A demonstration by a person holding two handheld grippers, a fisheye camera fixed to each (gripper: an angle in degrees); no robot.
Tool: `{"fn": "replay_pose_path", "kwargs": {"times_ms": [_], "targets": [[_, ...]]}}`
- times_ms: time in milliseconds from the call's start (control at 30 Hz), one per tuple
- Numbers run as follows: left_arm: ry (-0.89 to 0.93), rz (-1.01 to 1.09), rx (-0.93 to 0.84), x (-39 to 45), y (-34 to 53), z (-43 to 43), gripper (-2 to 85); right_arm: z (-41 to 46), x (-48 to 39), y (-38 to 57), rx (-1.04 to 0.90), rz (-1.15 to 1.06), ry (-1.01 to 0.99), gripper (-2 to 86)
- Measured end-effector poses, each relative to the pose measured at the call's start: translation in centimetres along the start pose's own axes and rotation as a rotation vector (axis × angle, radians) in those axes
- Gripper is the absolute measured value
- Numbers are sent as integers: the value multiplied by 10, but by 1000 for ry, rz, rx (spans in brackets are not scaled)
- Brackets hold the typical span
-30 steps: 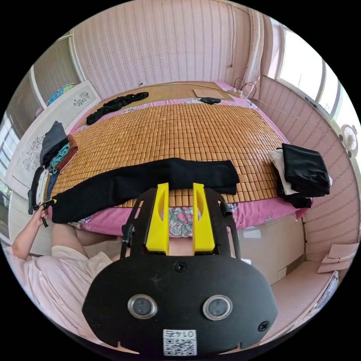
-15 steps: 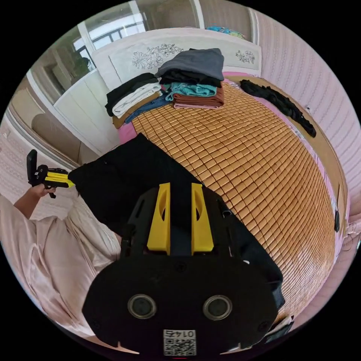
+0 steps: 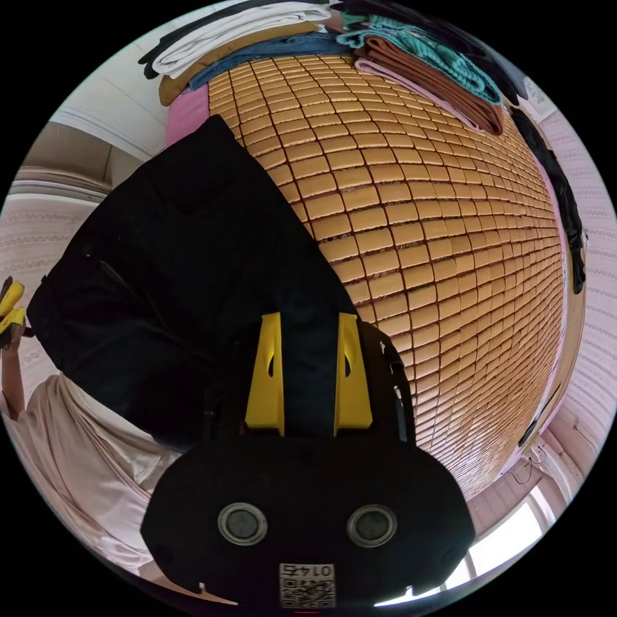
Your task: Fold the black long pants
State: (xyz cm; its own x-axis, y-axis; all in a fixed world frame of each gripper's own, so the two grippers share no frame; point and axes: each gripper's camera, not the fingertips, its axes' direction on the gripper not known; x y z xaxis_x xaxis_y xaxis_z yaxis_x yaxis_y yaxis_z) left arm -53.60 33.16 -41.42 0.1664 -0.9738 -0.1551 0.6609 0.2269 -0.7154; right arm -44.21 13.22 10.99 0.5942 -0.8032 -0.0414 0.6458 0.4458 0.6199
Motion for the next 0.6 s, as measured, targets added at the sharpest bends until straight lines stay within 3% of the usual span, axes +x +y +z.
{"fn": "replay_pose_path", "kwargs": {"times_ms": [100, 200, 400, 500, 600], "targets": [[30, -16, -43, 3, -6, 26, 109, -5, -3, 1, 3, 10, 17, 95], [53, -28, -109, 6, -9, 45, 79, -8, -7, 11, 25, 12, 20, 51], [-35, 27, -268, 19, -17, 61, 55, -14, -10, 43, 107, 15, 15, 19], [-82, 69, -253, 30, -19, 58, 6, -19, 2, 66, 150, 94, -109, 14], [-83, 74, -259, 40, -21, 53, -6, -35, 26, 108, 316, 195, -332, 13]]}}
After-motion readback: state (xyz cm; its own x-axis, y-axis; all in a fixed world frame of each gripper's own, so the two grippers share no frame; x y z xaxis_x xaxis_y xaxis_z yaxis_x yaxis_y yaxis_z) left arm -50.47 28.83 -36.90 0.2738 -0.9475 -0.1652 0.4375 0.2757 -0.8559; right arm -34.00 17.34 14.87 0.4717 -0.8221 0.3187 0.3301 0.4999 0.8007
